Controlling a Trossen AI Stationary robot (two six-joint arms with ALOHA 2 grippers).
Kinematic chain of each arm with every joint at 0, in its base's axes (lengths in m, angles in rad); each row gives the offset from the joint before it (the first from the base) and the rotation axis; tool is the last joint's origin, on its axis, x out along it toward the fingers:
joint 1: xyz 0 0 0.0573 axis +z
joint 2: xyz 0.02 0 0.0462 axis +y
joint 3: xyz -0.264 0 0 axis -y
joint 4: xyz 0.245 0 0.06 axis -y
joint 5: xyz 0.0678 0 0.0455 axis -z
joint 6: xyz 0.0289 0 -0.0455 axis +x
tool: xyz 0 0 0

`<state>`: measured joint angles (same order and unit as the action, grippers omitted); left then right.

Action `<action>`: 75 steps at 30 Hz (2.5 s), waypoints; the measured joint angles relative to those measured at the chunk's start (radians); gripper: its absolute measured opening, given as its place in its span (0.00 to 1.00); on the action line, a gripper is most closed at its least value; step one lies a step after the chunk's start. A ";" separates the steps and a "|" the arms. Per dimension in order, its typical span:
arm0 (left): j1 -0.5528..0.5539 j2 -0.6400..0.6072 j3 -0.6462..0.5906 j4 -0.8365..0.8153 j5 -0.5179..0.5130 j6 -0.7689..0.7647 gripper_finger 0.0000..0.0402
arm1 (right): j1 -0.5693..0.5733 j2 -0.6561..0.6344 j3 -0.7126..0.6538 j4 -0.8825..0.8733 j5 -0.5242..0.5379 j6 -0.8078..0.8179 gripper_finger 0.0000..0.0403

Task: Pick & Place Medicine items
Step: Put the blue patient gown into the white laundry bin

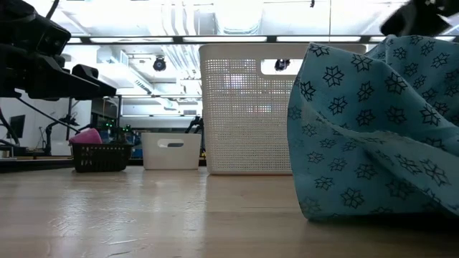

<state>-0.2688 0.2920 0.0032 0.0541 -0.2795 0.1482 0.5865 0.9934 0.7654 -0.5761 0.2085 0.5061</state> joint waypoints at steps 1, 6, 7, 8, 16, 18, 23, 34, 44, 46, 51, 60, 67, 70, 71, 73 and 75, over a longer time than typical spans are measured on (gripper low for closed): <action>0.000 0.000 0.000 0.000 0.000 0.000 0.59 | 0.016 0.004 0.000 -0.021 0.000 0.035 0.50; 0.000 0.000 0.000 0.000 0.000 0.000 0.59 | 0.085 0.035 0.000 -0.099 -0.005 0.254 0.50; 0.000 0.000 0.000 0.000 0.000 0.000 0.59 | 0.099 0.042 0.000 -0.109 -0.006 0.285 0.50; 0.000 0.000 0.000 0.000 0.000 0.000 0.59 | 0.113 0.051 0.000 -0.121 -0.009 0.314 0.50; 0.000 0.000 0.000 0.000 0.000 0.000 0.59 | 0.204 0.116 0.000 -0.170 -0.165 0.555 0.50; 0.000 0.000 0.000 0.000 0.000 0.000 0.59 | 0.221 0.131 0.000 -0.195 -0.165 0.591 0.50; 0.000 0.000 0.000 0.000 0.000 0.000 0.59 | 0.234 0.155 0.000 -0.270 -0.197 0.680 0.50; 0.000 0.000 0.000 0.000 0.000 0.000 0.59 | 0.234 0.153 0.000 -0.274 -0.175 0.823 0.50; 0.000 0.000 0.000 0.000 0.000 0.000 0.59 | 0.234 0.154 0.000 -0.299 -0.101 1.007 0.61; 0.000 0.000 0.000 0.000 0.000 0.000 0.59 | 0.234 0.154 0.000 -0.308 -0.057 1.107 0.68; 0.000 0.000 0.000 0.000 0.000 0.000 0.59 | 0.233 0.154 0.000 -0.299 -0.035 1.043 0.82; 0.000 0.000 0.000 0.000 0.000 0.000 0.59 | 0.234 0.154 0.038 -0.290 -0.127 0.836 0.89; 0.000 0.000 0.000 0.000 0.000 0.000 0.59 | 0.234 0.153 0.054 -0.310 -0.122 0.808 0.92; 0.000 0.000 0.000 0.000 0.000 0.000 0.59 | 0.234 0.154 0.054 -0.310 -0.122 0.787 0.96; 0.000 0.000 0.000 0.000 0.000 0.000 0.59 | 0.234 0.155 0.053 -0.310 -0.122 0.779 0.97; 0.000 0.000 0.000 0.000 0.000 0.000 0.59 | 0.234 0.155 0.053 -0.310 -0.121 0.766 0.99; 0.000 0.000 0.000 0.000 0.000 0.000 0.59 | 0.234 0.155 0.054 -0.310 -0.120 0.749 0.99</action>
<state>-0.2689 0.2920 0.0032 0.0543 -0.2798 0.1481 0.8204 1.1481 0.8190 -0.8862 0.0881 1.2547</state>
